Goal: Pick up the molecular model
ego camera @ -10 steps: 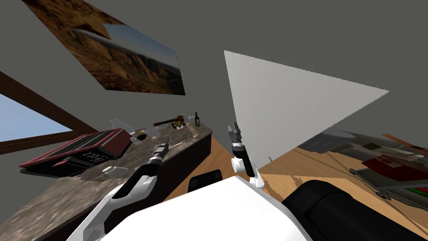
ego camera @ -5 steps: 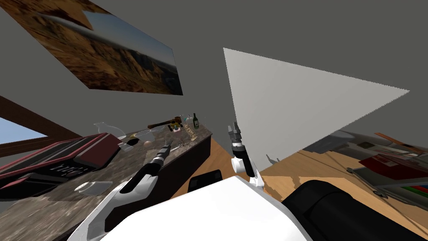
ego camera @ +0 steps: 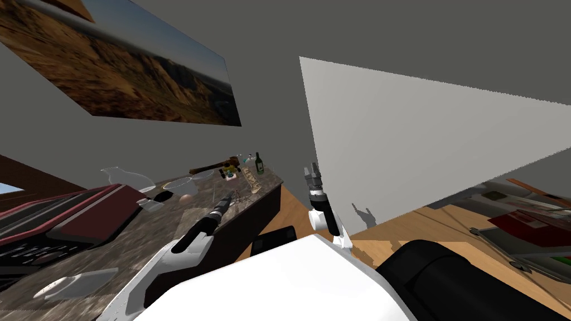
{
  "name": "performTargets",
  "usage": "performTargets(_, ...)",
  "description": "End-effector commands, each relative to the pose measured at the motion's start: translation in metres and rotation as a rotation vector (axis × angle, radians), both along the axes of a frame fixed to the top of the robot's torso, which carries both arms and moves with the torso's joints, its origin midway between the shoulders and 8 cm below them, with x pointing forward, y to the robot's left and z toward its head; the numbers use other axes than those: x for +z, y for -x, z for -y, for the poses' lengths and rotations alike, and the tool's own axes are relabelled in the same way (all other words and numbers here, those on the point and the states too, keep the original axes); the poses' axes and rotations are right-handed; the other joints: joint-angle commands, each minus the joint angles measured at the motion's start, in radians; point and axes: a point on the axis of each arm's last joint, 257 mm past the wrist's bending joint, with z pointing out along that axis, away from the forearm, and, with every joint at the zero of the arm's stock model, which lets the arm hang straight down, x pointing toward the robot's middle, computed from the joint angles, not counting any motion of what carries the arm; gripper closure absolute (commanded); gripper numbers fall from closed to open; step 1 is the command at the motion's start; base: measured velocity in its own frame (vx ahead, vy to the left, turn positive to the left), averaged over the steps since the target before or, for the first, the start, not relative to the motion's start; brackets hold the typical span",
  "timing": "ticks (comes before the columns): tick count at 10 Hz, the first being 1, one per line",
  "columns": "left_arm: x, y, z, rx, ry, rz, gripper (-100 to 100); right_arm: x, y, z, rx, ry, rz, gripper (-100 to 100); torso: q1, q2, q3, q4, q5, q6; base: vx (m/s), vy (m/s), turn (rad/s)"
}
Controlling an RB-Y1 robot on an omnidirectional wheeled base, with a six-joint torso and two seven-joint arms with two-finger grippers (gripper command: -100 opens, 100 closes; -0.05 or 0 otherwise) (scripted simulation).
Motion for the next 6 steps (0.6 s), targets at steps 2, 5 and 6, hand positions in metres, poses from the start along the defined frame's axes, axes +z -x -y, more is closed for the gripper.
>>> performTargets(2, -0.0023, -0.0047, -0.002, 0.004, 0.0, 0.007, -100, 0.0, 0.0, 0.0, 0.0, 0.0, 0.0, 0, 0.001, 0.003, 0.002, 0.001, 0.0, 0.0, 0.036, 0.003, -0.015)
performTargets(5, -0.0025, -0.0021, -0.0018, 0.003, 0.0, 0.002, 100, 0.0, 0.0, 0.0, 0.0, 0.0, 0.0, 0, 0.002, 0.004, 0.003, 0.002, 0.0, 0.0, 0.012, 0.003, -0.003)
performTargets(6, -0.0028, -0.0019, -0.0022, 0.004, 0.0, 0.001, 100, 0.0, 0.0, 0.0, 0.0, 0.0, 0.0, 0, 0.0, 0.005, 0.004, 0.002, 0.0, 0.001, 0.005, 0.001, -0.012)
